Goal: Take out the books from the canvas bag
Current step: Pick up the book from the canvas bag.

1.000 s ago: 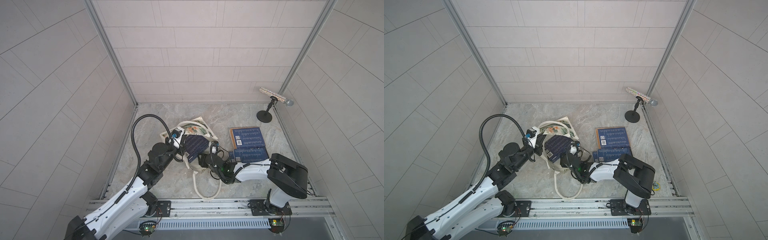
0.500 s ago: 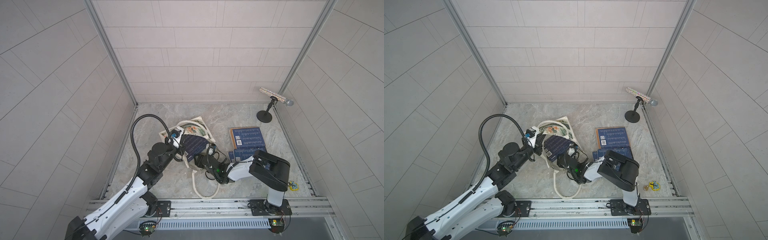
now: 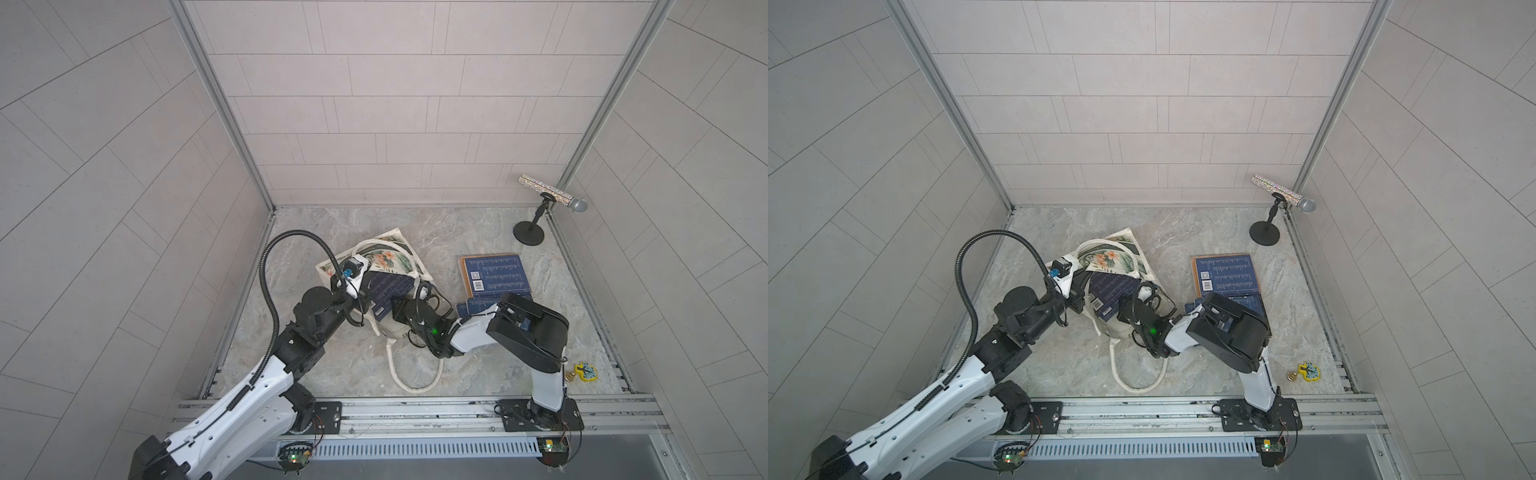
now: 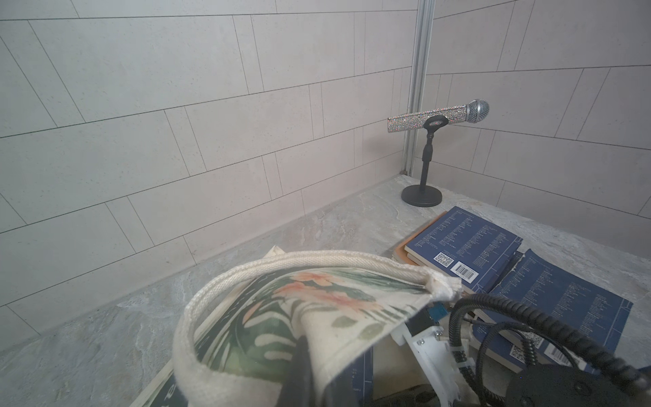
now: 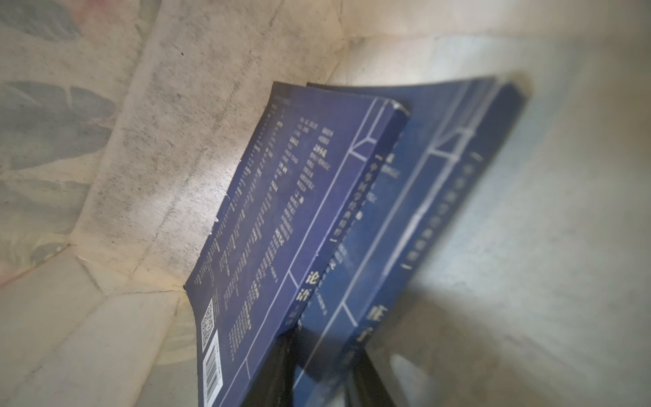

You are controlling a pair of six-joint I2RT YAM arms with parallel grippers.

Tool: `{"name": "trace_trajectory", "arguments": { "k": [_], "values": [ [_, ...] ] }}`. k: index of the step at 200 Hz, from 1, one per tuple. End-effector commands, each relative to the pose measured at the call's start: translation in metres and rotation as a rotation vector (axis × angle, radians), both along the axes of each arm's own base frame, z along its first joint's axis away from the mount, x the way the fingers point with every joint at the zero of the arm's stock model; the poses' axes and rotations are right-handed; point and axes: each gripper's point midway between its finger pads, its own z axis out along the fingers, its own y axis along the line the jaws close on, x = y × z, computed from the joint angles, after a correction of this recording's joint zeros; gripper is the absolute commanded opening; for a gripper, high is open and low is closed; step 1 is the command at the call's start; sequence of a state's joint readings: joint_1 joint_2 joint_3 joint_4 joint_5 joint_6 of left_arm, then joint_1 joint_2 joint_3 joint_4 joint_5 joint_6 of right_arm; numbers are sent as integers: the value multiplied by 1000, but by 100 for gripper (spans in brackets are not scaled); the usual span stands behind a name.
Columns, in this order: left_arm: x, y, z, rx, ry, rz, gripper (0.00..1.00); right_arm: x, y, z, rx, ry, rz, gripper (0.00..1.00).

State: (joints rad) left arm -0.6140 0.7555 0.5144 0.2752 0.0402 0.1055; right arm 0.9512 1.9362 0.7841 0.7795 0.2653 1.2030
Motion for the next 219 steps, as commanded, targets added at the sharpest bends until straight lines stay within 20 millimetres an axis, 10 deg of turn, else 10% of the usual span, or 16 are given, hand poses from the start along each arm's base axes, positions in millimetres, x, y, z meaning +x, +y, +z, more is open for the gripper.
{"name": "trace_trajectory", "arguments": {
  "k": [1, 66, 219],
  "values": [
    [-9, 3, 56, -101, -167, -9, 0, -1, -6, 3, 0, -12, -13, 25],
    [9, 11, 42, -42, -102, 92, 0, -36, -9, 53, -141, -86, 104, 0],
    [36, 20, 10, 65, 33, 221, 0, -93, -43, 123, -433, -248, 355, 0]
  ]
}}
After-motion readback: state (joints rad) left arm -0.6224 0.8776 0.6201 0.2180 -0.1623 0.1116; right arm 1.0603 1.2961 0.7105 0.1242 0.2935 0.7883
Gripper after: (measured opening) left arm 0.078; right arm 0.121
